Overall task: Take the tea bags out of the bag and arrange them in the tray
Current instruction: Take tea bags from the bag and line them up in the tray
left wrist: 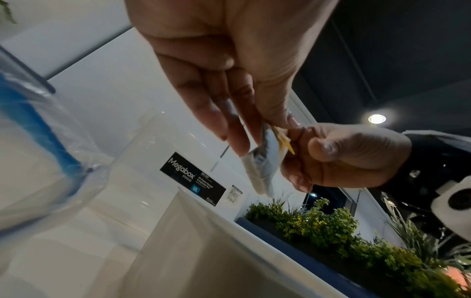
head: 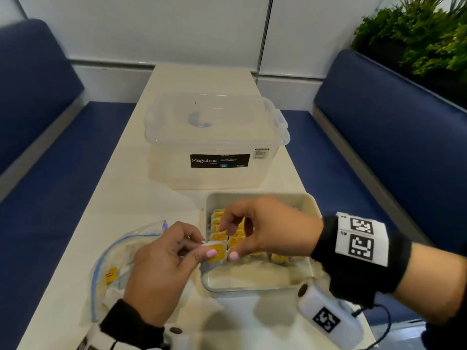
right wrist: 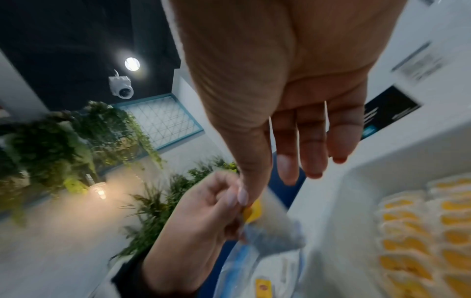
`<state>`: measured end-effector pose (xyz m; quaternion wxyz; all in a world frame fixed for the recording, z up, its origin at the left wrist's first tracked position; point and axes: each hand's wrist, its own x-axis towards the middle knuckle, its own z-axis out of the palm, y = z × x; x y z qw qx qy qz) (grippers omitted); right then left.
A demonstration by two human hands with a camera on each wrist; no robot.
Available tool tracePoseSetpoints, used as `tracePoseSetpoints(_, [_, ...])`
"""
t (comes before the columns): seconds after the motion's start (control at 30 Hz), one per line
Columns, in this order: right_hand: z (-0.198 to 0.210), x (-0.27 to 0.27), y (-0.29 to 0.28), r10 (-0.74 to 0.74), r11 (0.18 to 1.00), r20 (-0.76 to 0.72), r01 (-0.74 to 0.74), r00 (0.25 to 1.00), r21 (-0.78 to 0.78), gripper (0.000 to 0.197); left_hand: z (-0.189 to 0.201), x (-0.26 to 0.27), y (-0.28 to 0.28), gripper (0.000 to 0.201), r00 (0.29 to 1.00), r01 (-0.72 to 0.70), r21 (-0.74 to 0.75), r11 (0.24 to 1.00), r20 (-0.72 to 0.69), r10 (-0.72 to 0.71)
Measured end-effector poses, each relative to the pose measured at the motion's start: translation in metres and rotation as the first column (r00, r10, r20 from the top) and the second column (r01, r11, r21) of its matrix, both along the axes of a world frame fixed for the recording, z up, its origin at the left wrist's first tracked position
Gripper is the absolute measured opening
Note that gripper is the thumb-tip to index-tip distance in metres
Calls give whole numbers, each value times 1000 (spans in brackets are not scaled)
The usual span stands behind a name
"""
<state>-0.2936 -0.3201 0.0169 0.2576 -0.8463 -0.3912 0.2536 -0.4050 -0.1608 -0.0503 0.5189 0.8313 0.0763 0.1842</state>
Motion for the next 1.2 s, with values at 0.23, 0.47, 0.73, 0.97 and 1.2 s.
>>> tracePoseSetpoints(0.23, [-18, -12, 2, -167, 967, 7, 162, 986, 195, 14, 11, 7, -10, 27, 997, 42, -156, 987, 77, -30])
tracePoseSetpoints(0.47, [-12, -11, -8, -208, 896, -249, 287, 946, 339, 26, 6, 9, -12, 23, 998, 55, -178, 983, 4, -55])
tracePoseSetpoints(0.73, [5, -4, -16, -202, 961, 119, 173, 972, 214, 6, 6, 13, -21, 36, 999, 30, -79, 996, -10, -31])
tracePoseSetpoints(0.97, [10, 17, -27, -64, 986, 288, 106, 955, -132, 5, -3, 8, -13, 32, 1000, 21, -171, 985, 12, -19])
tracePoseSetpoints(1.2, [-22, 26, -22, 151, 857, 299, 26, 942, -515, 9, -9, -5, 4, 30, 998, -53, -184, 982, 31, 60])
